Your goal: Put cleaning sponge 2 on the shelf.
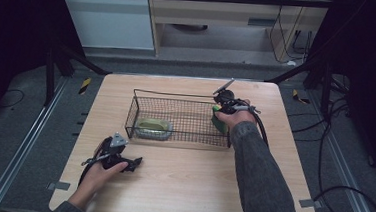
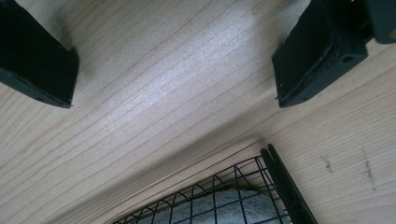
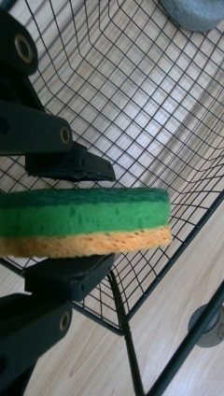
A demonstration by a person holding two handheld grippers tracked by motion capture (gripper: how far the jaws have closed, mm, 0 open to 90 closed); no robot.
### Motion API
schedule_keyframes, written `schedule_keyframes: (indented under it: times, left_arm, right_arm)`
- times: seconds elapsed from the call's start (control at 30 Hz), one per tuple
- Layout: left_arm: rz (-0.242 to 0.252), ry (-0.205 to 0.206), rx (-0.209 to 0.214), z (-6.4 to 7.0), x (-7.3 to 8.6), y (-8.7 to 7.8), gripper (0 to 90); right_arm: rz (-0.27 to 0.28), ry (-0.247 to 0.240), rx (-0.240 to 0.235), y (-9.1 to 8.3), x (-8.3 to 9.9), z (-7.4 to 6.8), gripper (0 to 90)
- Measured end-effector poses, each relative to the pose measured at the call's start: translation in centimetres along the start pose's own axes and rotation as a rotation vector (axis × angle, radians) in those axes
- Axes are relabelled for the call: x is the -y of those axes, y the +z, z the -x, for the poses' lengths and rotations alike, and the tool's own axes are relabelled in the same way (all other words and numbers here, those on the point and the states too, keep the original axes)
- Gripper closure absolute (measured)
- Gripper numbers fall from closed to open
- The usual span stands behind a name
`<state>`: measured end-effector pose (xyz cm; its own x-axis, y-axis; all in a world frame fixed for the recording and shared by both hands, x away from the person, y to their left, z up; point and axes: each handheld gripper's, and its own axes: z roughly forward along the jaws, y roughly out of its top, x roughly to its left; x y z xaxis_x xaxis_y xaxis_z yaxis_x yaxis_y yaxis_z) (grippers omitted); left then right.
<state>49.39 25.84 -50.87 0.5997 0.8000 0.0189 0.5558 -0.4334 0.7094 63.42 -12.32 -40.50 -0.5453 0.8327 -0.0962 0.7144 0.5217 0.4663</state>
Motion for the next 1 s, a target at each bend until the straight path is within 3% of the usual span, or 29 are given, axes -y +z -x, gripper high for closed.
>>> schedule_keyframes:
  times: [0.43, 0.6, 1.0]
  left_arm:
    - [0.0, 0.0, -0.001, 0.0, 0.0, 0.0, 0.0]
    - [0.0, 0.0, 0.0, 0.0, 0.0, 0.0, 0.0]
    - [0.0, 0.0, 0.0, 0.0, 0.0, 0.0, 0.0]
  right_arm:
    - [0.005, -0.03, -0.003, -2.6, 0.3, -1.0, 57.6]
    - [0.004, -0.04, -0.033, -2.3, -0.1, -1.8, 61.1]
    - [0.005, -0.044, -0.06, -0.9, -1.5, -3.8, 58.0]
